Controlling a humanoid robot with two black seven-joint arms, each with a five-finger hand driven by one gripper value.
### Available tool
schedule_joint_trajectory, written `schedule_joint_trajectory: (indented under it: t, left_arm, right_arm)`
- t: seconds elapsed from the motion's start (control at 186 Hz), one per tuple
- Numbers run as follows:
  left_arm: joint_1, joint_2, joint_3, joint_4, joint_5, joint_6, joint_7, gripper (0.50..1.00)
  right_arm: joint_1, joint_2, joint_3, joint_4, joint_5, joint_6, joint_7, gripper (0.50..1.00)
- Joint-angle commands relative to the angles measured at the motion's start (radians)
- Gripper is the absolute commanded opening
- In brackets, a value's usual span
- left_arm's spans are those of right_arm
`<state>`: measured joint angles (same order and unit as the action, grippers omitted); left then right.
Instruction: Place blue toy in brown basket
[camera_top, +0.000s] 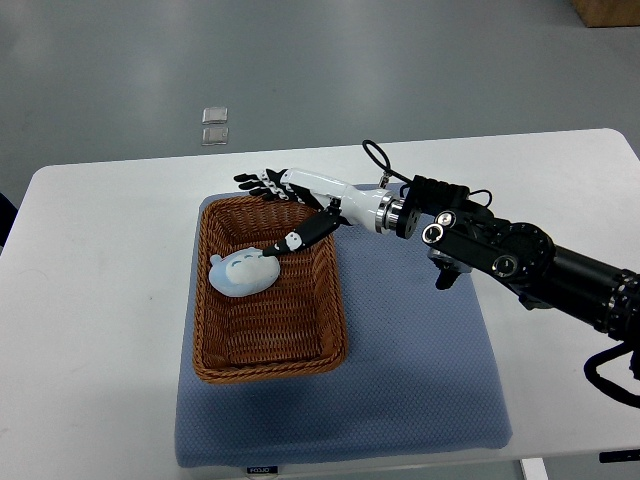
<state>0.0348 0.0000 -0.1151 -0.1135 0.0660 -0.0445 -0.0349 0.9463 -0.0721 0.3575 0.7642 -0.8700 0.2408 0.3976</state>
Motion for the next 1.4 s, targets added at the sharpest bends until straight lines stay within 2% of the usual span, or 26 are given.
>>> schedule_joint_trajectory:
  t: [0.0, 0.097, 0.231, 0.456, 0.575, 0.934, 1.396]
  left_arm:
    - [0.000, 0.000, 0.000, 0.000, 0.000, 0.000, 0.000, 1.000]
    - [0.000, 0.000, 0.000, 0.000, 0.000, 0.000, 0.000, 1.000]
    - [0.000, 0.000, 0.000, 0.000, 0.000, 0.000, 0.000, 1.000]
    - [0.000, 0.000, 0.000, 0.000, 0.000, 0.000, 0.000, 1.000]
    - [0.000, 0.000, 0.000, 0.000, 0.000, 0.000, 0.001, 1.000]
    - [0.000, 0.000, 0.000, 0.000, 0.000, 0.000, 0.000, 1.000]
    - [0.000, 0.000, 0.000, 0.000, 0.000, 0.000, 0.000, 1.000]
  right_arm:
    - [-0.001, -0.044, 0.001, 0.000, 0.160, 0.005, -0.025, 0.915]
    - [-0.018, -0.071, 0.034, -0.002, 0.319, 0.009, -0.051, 0.915]
    - [-0.049, -0.097, 0.077, -0.026, 0.517, 0.049, -0.170, 0.915]
    - [-0.057, -0.124, 0.087, -0.072, 0.706, 0.089, -0.249, 0.915]
    - [-0.066, -0.143, 0.092, -0.082, 0.862, 0.104, -0.335, 0.915]
    - [-0.081, -0.141, 0.095, -0.124, 0.885, 0.106, -0.335, 0.915]
    - [-0.084, -0.144, 0.095, -0.124, 0.884, 0.106, -0.333, 0.917]
